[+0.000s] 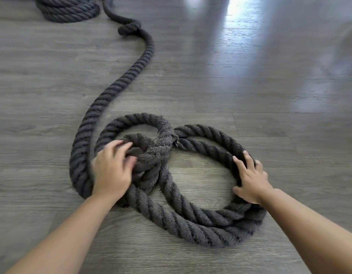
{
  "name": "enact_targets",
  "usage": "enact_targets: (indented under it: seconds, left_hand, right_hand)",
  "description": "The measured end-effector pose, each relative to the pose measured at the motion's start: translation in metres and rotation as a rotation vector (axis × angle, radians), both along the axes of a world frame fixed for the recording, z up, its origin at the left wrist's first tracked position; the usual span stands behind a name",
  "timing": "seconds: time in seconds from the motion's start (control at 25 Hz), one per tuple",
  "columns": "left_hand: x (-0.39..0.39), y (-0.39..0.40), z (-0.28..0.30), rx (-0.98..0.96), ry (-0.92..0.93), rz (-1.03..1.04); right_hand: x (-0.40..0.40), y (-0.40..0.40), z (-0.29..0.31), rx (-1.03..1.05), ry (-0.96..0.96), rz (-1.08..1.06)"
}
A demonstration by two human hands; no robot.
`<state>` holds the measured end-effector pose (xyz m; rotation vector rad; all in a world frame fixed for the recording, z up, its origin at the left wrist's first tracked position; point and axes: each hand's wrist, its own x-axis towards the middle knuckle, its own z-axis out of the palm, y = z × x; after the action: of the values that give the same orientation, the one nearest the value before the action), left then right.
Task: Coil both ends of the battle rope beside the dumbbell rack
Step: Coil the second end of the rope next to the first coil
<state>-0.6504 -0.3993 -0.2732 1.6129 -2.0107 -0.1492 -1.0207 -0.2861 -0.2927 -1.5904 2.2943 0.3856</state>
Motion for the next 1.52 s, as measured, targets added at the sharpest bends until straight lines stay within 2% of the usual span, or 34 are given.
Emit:
enact_targets:
  seconds: [0.04,0.08,0.12,0.16,0.24,0.28,0.36,0.44,0.6,0.68,0.76,0.8,0.92,1.0,1.12,1.24,1.44,1.52]
  left_hand:
    - [0.014,0.011,-0.005,-0.041,0.184,0.252]
    - [0.022,0.021,-0.008,0.024,0.332,0.550]
    - [0.031,0.030,-0.024,0.187,0.423,0.807]
    - [0.031,0.038,-0.033,0.396,0.473,0.971]
    - [0.026,0.045,-0.046,0.698,0.631,1.038]
    - [0.023,0.045,-0.046,0.753,0.753,1.011]
    - [0.022,0.039,-0.045,0.738,0.968,0.939]
    - [0.034,0.027,-0.035,0.663,1.015,0.907]
    - [0.084,-0.003,-0.001,0.351,0.683,0.730]
    - [0.108,-0.018,0.018,0.220,0.626,0.615]
    - [0.134,-0.041,0.017,0.162,0.553,0.619]
    - [0.156,-0.060,0.002,0.119,0.419,0.610]
    - [0.229,-0.117,-0.056,0.109,0.169,0.587]
    - [0.219,-0.124,-0.028,0.114,0.009,0.436]
    - [0.147,-0.096,0.032,0.134,-0.081,0.327]
    - [0.113,-0.090,0.027,0.189,-0.106,0.324]
    - [0.119,-0.103,0.032,0.212,-0.149,0.214]
    - [0.127,-0.129,0.047,0.080,-0.019,0.209]
  right_hand:
    - [-0.001,-0.001,0.000,0.007,0.004,-0.006]
    - [0.000,-0.001,-0.001,0.016,0.011,-0.021]
    - [0.003,-0.003,-0.002,0.024,0.015,-0.053]
    - [0.010,-0.005,-0.004,0.027,0.010,-0.116]
    - [0.033,-0.012,-0.006,0.030,-0.008,-0.368]
    - [0.046,-0.015,-0.008,0.033,0.000,-0.489]
    - [0.064,-0.016,-0.016,-0.011,0.026,-0.577]
    - [0.066,-0.013,-0.025,-0.072,0.051,-0.525]
    - [0.047,-0.003,-0.025,-0.083,0.119,-0.393]
    - [0.040,0.000,-0.022,-0.064,0.134,-0.302]
    - [0.030,0.002,-0.019,-0.060,0.147,-0.223]
    - [0.027,0.003,-0.018,-0.056,0.152,-0.186]
    - [0.014,0.005,-0.018,-0.057,0.174,-0.081]
    - [0.006,0.005,-0.018,-0.050,0.193,-0.017]
    - [-0.004,0.003,-0.016,-0.054,0.225,0.067]
    - [-0.012,0.000,-0.018,-0.061,0.240,0.126]
    - [-0.020,-0.002,-0.021,-0.076,0.259,0.174]
    - [-0.024,-0.002,-0.022,-0.077,0.256,0.197]
